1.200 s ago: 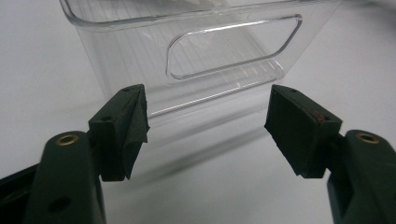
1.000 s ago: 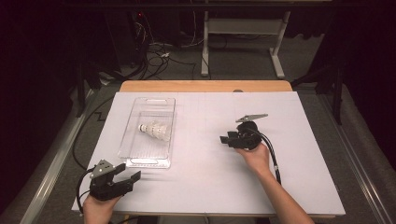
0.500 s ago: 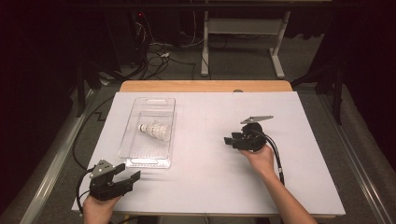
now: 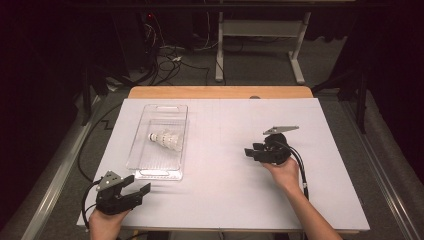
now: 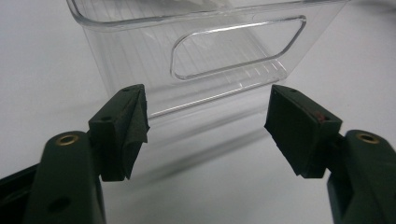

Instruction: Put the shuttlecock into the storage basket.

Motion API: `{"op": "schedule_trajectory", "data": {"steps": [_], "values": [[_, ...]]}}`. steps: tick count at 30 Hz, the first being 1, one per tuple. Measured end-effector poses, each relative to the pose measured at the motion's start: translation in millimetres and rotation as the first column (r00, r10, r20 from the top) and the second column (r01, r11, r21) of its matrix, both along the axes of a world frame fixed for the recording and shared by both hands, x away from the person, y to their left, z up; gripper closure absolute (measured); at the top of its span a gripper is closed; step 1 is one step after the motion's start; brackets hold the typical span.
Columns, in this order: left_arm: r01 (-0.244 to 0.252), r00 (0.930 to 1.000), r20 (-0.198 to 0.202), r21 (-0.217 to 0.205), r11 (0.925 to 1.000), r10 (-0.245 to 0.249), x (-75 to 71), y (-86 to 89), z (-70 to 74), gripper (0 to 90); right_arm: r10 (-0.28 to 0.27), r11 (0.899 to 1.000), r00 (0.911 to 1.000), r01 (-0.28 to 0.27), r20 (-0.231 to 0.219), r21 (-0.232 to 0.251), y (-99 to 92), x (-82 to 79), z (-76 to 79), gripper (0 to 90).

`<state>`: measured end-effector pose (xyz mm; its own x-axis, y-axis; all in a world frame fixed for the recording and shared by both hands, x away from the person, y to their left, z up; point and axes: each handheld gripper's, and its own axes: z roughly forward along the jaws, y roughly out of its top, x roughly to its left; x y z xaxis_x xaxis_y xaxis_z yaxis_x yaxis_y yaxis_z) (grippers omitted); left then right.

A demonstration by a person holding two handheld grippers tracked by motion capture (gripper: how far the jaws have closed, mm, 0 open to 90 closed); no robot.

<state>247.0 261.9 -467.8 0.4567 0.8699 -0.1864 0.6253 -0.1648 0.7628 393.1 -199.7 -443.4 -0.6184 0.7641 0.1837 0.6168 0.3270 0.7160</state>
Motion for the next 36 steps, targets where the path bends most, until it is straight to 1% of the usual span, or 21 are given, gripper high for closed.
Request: {"op": "schedule_trajectory", "data": {"steps": [15,36], "values": [[-0.001,1.0000,0.002,-0.001,1.0000,0.001,-0.3,-0.2,0.1,30.6,0.001,1.000,1.0000,-0.001,0.003,-0.010,-4.6,-4.8,-0.4,53.3],[-0.003,1.0000,0.006,0.001,1.0000,0.003,-0.6,-0.9,0.1,30.7,-0.012,1.000,0.9998,0.012,0.013,-0.004,-16.7,-14.6,-1.5,52.3]]}}
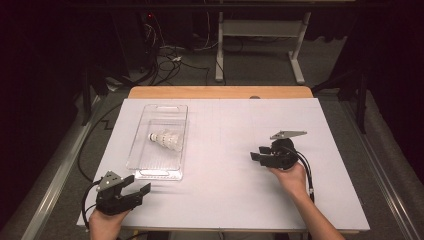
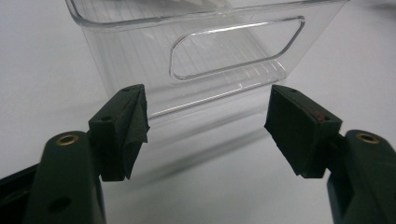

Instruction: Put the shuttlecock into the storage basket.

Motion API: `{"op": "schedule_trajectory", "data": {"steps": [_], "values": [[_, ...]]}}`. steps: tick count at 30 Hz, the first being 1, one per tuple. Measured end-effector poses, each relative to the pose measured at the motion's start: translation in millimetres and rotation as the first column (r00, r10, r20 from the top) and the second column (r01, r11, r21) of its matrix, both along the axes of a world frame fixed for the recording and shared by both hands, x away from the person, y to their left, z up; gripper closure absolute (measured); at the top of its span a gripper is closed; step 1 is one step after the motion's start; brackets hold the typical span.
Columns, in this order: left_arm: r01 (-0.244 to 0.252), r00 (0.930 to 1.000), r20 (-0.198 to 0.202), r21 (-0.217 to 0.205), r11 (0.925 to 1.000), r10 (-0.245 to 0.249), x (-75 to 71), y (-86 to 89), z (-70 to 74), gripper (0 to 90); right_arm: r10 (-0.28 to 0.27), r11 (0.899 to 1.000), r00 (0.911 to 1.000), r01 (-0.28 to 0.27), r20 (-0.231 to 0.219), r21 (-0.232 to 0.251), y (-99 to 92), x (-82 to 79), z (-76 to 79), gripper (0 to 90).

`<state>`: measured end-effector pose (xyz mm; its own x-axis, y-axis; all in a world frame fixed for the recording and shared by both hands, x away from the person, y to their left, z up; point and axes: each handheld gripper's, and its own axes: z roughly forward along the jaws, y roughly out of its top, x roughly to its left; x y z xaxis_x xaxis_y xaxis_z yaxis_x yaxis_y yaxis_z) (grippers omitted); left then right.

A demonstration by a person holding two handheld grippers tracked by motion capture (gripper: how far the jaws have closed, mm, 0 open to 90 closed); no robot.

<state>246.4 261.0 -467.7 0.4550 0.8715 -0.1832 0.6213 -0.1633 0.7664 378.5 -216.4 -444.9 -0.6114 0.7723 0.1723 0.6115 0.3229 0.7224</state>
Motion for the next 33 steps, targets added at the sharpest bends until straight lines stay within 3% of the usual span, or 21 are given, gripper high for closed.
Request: {"op": "schedule_trajectory", "data": {"steps": [33], "values": [[-0.002,1.0000,0.001,-0.001,1.0000,0.002,-0.4,-0.1,0.2,30.7,-0.034,0.999,0.9992,0.034,0.024,-0.007,-23.9,-18.3,-1.9,49.8]]}}
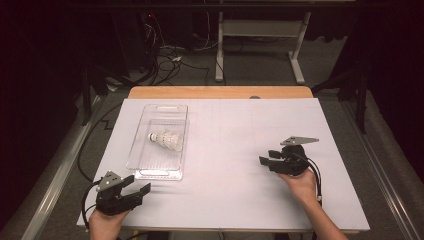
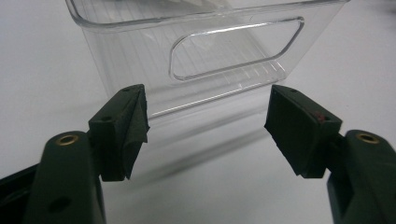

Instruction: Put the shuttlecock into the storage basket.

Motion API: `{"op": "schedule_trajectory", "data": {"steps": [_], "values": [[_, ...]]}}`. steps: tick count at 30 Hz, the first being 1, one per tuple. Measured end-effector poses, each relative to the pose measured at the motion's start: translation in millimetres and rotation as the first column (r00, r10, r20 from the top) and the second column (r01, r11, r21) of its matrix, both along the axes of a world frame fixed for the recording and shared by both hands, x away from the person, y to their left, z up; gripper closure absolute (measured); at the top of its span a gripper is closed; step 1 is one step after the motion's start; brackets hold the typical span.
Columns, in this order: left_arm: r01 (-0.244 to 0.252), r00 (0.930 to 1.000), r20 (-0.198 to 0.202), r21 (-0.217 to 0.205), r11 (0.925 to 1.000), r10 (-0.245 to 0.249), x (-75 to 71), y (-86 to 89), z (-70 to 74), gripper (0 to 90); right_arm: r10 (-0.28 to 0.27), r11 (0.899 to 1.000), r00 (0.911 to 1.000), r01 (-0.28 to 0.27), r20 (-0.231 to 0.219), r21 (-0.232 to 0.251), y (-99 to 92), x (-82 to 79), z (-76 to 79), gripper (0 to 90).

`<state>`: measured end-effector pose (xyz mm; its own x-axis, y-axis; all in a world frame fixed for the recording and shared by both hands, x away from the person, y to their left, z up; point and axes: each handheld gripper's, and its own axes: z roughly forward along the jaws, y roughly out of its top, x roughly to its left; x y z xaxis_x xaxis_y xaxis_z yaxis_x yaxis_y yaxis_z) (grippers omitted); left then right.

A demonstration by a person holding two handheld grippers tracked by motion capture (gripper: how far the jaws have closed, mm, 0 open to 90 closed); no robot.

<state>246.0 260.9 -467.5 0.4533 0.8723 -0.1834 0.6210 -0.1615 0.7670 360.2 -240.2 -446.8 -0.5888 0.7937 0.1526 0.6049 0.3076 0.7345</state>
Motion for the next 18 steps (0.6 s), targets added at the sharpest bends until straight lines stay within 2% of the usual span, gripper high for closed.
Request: {"op": "schedule_trajectory", "data": {"steps": [18], "values": [[-0.004,1.0000,0.003,0.000,1.0000,0.004,-1.0,0.3,0.4,30.7,-0.038,0.999,0.9988,0.038,0.029,0.000,-20.2,-13.8,-2.0,48.0]]}}
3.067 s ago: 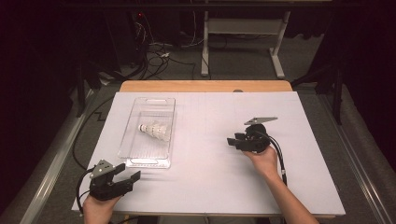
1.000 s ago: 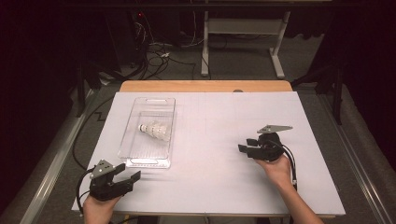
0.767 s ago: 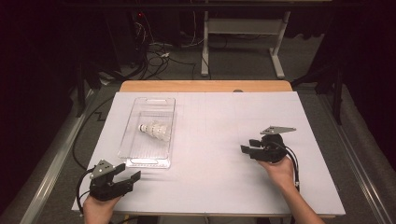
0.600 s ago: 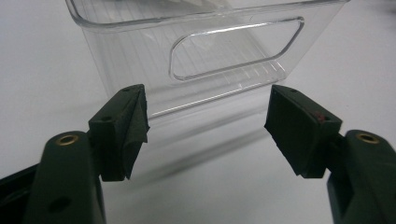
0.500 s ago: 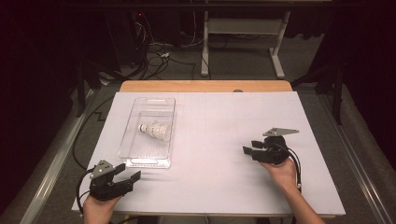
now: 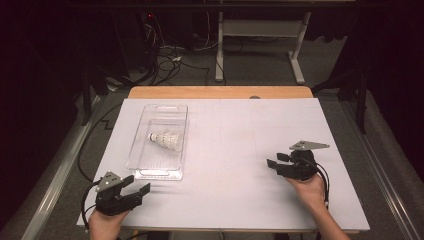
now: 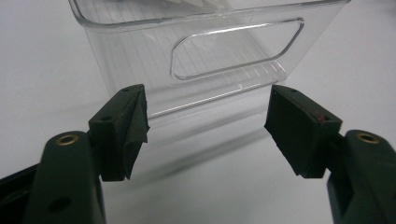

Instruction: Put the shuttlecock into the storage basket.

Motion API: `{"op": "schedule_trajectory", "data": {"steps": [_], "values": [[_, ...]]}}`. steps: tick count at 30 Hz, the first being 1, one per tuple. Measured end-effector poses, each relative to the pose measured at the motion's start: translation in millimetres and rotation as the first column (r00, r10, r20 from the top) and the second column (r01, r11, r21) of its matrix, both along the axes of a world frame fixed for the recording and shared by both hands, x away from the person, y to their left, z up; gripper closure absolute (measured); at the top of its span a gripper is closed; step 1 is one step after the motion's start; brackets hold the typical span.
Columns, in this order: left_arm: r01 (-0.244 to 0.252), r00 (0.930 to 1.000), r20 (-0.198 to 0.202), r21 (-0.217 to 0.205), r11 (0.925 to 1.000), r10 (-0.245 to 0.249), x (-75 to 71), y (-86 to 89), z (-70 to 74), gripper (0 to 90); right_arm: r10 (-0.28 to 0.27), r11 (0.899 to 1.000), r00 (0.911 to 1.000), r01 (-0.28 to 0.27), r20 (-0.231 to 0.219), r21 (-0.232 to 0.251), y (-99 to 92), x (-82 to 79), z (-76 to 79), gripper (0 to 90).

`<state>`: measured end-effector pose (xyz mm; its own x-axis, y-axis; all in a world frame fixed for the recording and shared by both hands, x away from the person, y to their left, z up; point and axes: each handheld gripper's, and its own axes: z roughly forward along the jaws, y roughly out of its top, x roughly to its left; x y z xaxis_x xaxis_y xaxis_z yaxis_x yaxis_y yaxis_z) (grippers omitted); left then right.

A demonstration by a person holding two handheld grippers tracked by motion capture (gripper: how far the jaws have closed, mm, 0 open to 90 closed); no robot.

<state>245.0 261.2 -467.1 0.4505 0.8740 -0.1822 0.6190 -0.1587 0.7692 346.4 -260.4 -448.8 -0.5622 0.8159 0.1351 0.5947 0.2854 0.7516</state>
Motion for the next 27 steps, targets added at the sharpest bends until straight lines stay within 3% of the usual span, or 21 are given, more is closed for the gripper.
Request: {"op": "schedule_trajectory", "data": {"steps": [27], "values": [[-0.004,1.0000,0.004,-0.003,1.0000,0.004,-1.1,0.0,0.3,30.7,-0.036,0.999,0.9990,0.036,0.025,0.013,-20.8,-21.1,-4.0,44.8]]}}
